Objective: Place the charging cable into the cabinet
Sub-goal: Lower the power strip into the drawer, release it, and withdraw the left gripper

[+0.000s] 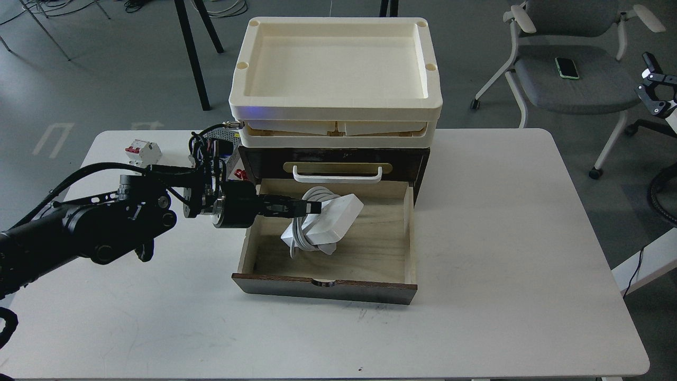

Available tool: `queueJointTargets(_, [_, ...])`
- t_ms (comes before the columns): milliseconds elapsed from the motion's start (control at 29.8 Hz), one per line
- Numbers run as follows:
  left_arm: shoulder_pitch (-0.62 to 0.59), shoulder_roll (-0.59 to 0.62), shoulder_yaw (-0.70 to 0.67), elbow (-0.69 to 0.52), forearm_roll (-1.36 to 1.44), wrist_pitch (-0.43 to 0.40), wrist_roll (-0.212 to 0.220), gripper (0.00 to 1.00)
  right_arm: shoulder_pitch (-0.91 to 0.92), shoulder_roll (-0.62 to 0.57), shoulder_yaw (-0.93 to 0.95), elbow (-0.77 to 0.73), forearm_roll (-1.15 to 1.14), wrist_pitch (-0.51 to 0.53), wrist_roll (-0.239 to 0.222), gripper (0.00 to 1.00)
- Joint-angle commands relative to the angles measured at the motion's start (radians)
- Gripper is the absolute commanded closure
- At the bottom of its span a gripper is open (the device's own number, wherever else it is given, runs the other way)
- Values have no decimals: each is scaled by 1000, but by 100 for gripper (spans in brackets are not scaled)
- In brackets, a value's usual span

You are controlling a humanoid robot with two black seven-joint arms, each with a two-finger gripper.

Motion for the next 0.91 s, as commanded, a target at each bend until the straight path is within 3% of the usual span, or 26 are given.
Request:
queueJointTargets(0, [16,-30,1,12,0,0,0,86,0,0,0,0,0,0,1,0])
queueJointTargets(335, [42,-93,-13,13,-19,0,0,53,-7,-1,0,2,0,0,-1,0])
queueJointTargets(436, [40,-96,-17,13,-48,0,0,30,-8,-1,0,0,0,0,1,0])
queueJointTargets(503, [34,-98,-22,13,-87,-2,0,23,-8,-1,0,2,0,0,1,0])
queueJointTargets(603, [29,-67,-53,10,-140,-5,0,20,-8,-1,0,2,0,0,1,0])
queueJointTargets(872, [91,167,-209,3,-375,-53,0,15,-8,-6,6,11,0,0,2,0])
